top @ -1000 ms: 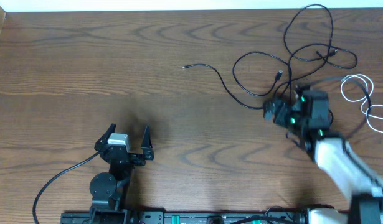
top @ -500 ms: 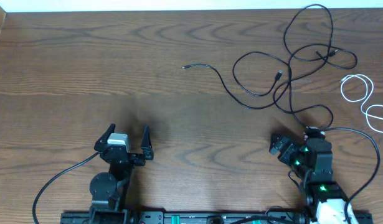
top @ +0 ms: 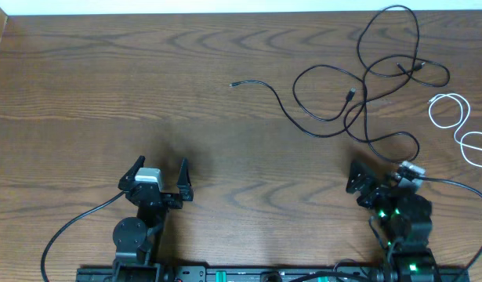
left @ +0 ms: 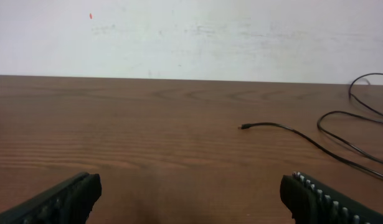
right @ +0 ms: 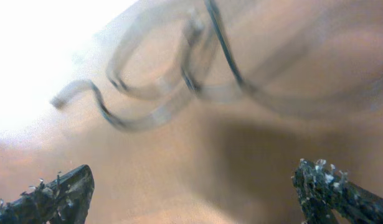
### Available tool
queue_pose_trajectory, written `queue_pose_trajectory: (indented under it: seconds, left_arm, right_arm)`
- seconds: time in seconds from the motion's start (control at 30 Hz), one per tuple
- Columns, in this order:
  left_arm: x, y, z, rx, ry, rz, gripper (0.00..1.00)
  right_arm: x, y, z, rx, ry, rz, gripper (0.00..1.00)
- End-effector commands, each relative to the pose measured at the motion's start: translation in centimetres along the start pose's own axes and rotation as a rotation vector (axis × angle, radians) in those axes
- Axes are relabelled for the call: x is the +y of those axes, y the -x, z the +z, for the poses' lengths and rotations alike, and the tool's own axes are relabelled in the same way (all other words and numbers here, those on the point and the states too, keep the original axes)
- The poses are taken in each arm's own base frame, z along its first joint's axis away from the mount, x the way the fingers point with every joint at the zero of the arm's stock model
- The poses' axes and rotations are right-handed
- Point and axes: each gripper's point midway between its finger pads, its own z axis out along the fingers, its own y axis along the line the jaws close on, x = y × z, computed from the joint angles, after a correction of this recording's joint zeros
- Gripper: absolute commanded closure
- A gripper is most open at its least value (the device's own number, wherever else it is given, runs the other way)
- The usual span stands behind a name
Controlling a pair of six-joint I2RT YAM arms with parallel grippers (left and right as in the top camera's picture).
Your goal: Untangle cables
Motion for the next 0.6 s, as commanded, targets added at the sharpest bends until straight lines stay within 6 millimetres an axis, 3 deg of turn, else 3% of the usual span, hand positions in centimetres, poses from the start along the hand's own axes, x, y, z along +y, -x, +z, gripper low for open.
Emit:
queue_pose_trajectory:
  seconds: [0.0,0.17,0.37,0.47,0.57]
  left_arm:
    - [0.0,-1.5,0.1,0.048,-0.006,0.003,0.02]
    - [0.0,-1.5,0.1,0.048,-0.006,0.003,0.02]
    - [0.0,-1.5,0.1,0.048,-0.006,0.003,0.02]
    - [0.0,-1.5,0.1,0.048,-0.006,0.003,0.02]
    - [0.0,-1.5,0.1,0.048,-0.006,0.003,0.02]
  right_arm:
    - [1.8,4.6,-1.7,-0.231,0.045,-0.248,0.01]
    - [3.8,8.9,-4.8,-0.465,0.093,-0.334,0.01]
    - [6.3,12.7,-7.8,-0.698,0.114,-0.532,0.01]
    - [6.2,12.4,-7.5,-0.706,0.091,-0.606,0.01]
    - [4.3,9.6,-5.1,-0.559,0.054,-0.608,0.01]
